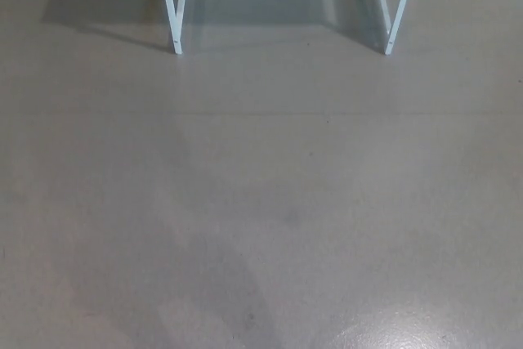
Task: The robot walks towards a desk on which an eraser is kept on the left hand side and a container is kept on the right hand side. The robot picks up the eraser using its left hand and places it in the container.
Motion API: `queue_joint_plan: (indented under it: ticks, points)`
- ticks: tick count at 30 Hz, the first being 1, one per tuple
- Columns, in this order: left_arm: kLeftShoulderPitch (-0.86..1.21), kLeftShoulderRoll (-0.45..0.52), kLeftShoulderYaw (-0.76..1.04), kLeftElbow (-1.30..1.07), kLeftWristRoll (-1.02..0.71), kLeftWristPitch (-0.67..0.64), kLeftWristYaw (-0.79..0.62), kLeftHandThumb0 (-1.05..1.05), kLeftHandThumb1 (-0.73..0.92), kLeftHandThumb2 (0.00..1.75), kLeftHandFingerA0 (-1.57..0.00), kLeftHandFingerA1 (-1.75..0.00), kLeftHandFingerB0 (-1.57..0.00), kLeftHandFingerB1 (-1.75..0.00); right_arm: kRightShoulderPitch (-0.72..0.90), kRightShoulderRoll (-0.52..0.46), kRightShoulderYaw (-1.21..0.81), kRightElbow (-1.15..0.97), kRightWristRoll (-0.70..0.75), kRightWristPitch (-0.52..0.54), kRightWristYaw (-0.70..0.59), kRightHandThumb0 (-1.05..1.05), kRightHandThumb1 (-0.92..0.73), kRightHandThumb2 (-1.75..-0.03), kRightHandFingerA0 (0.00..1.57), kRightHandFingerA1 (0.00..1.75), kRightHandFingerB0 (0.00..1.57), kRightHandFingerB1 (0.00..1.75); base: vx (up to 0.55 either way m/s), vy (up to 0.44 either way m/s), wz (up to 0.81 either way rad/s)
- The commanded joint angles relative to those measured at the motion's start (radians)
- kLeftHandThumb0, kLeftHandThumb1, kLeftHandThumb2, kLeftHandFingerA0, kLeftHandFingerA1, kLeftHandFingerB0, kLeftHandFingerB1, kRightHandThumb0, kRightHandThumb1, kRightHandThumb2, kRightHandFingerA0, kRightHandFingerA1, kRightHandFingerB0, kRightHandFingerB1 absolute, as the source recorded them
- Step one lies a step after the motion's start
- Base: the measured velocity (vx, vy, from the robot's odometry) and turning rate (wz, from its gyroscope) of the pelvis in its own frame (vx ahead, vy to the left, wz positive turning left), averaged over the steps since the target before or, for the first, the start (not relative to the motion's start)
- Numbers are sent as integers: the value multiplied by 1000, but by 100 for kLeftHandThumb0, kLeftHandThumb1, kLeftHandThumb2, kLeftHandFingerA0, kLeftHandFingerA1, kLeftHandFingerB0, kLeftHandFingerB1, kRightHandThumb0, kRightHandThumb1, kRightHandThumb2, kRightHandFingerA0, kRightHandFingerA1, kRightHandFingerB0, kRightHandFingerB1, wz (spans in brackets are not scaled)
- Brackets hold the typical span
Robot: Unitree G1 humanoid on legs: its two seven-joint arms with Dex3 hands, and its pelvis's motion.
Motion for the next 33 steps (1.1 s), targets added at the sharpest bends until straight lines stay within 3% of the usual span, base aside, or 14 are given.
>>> queue_joint_plan:
  ticks: [1, 3, 4, 5, 20, 33]
  points:
    - [5, 19, 20, -5, -74, -10, -66, 2, 48, 91, -23, -53, -12, -47, 15, -3, -13, -19, 40, -50, 32, -18, -40, -86, 49, 65, 23, 53, 0, 0, 0]
    - [11, 16, 21, -28, -81, 3, -62, 2, 48, 91, -23, -54, -13, -48, 21, -2, -12, -36, 42, -40, 30, -18, -40, -86, 49, 65, 24, 53, 0, 0, 0]
    - [12, 16, 19, -29, -82, 4, -62, 2, 48, 91, -23, -54, -13, -48, 19, -2, -11, -31, 39, -44, 27, -22, -59, -57, 56, 53, 35, 41, 0, 0, 0]
    - [18, 16, 16, -42, -83, 8, -64, 2, 48, 91, -23, -53, -13, -47, 14, -1, -14, -23, 48, -45, 32, -18, -40, -86, 49, 66, 24, 54, 0, 0, 0]
    - [21, 33, -23, -21, -64, -27, -63, -1, 46, 90, -24, -54, -13, -47, 19, -5, -8, -25, 46, -46, 37, -17, -40, -86, 46, 64, 24, 53, 4, 11, 4]
    - [49, 24, -54, -61, -56, -48, -54, 1, 46, 89, -21, -53, -11, -47, 12, -4, -6, -23, 47, -38, 36, -15, -40, -86, 45, 64, 24, 53, 217, 235, -9]
